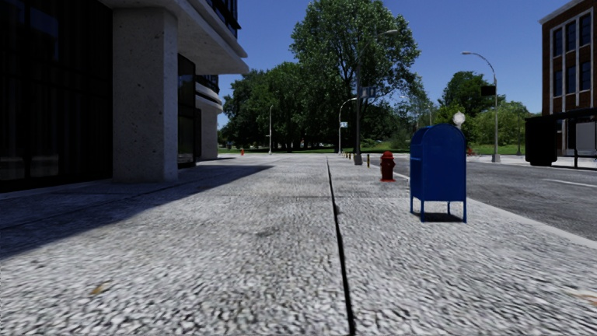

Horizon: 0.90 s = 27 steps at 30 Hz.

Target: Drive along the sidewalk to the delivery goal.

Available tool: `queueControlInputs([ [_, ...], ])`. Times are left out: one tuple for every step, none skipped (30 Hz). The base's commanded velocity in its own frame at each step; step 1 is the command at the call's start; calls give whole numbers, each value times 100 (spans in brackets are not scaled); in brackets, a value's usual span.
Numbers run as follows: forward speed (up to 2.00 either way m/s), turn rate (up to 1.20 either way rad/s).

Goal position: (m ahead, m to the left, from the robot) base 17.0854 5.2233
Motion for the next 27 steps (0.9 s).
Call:
queueControlInputs([
  [200, 0],
  [200, 0],
  [200, 0],
  [200, 0],
  [200, 0],
  [200, 0],
  [200, 0],
  [200, 11],
  [200, 24],
  [200, 43],
  [200, 43],
  [200, 54],
  [200, 57],
  [200, 57],
  [200, 56],
  [200, 45],
  [200, 24],
  [200, 24],
  [200, 3],
  [200, 0],
  [200, 0],
  [200, 0],
  [200, 0],
  [200, 0],
  [200, 0],
  [200, 0],
  [200, 0],
])
